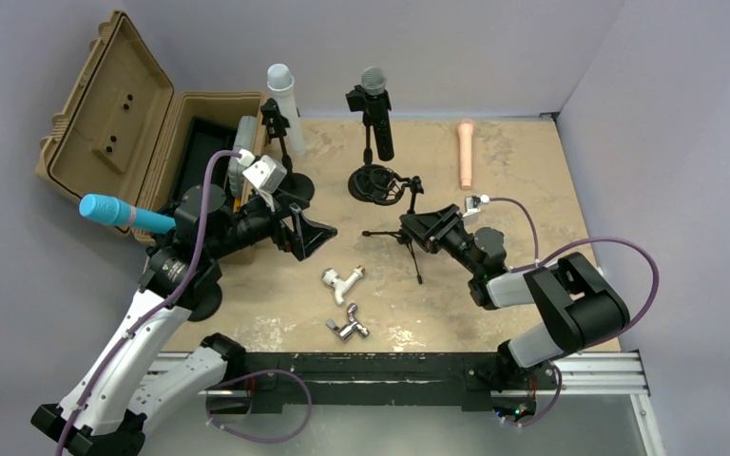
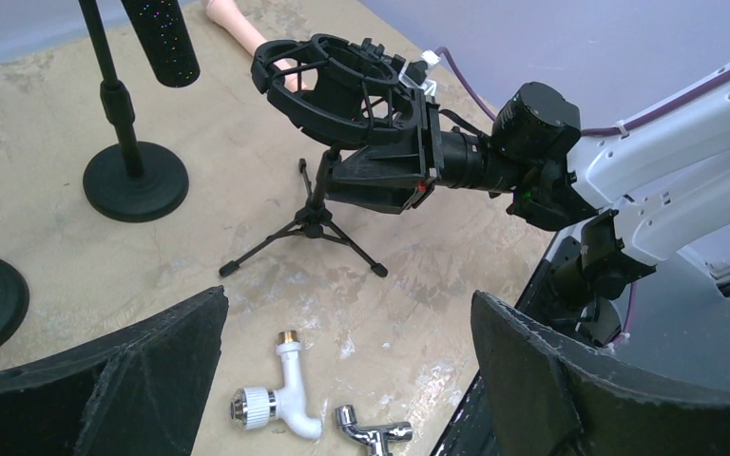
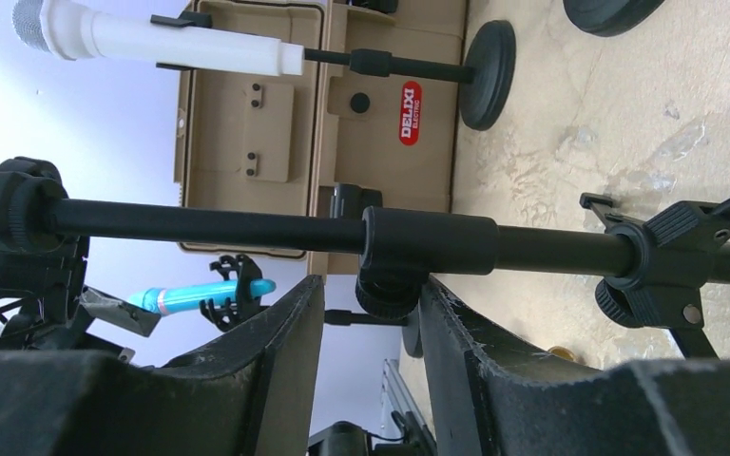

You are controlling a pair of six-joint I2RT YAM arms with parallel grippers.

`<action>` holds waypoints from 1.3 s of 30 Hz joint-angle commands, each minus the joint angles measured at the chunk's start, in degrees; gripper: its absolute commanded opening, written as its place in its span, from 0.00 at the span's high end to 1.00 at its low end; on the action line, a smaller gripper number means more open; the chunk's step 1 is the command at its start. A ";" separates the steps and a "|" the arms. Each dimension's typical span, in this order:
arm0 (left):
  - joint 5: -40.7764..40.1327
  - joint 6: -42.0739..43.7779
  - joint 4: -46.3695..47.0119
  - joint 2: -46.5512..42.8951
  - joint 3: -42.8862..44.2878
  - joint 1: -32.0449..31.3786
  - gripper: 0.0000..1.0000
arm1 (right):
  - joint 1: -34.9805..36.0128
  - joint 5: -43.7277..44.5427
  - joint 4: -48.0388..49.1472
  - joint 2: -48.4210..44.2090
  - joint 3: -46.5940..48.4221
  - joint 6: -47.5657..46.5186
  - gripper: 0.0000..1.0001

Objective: Remove the microphone from the stand

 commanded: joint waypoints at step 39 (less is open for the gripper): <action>-2.90 1.86 -0.54 0.41 1.59 -0.97 0.04 | -1.20 19.15 -65.98 6.21 31.10 -56.65 1.00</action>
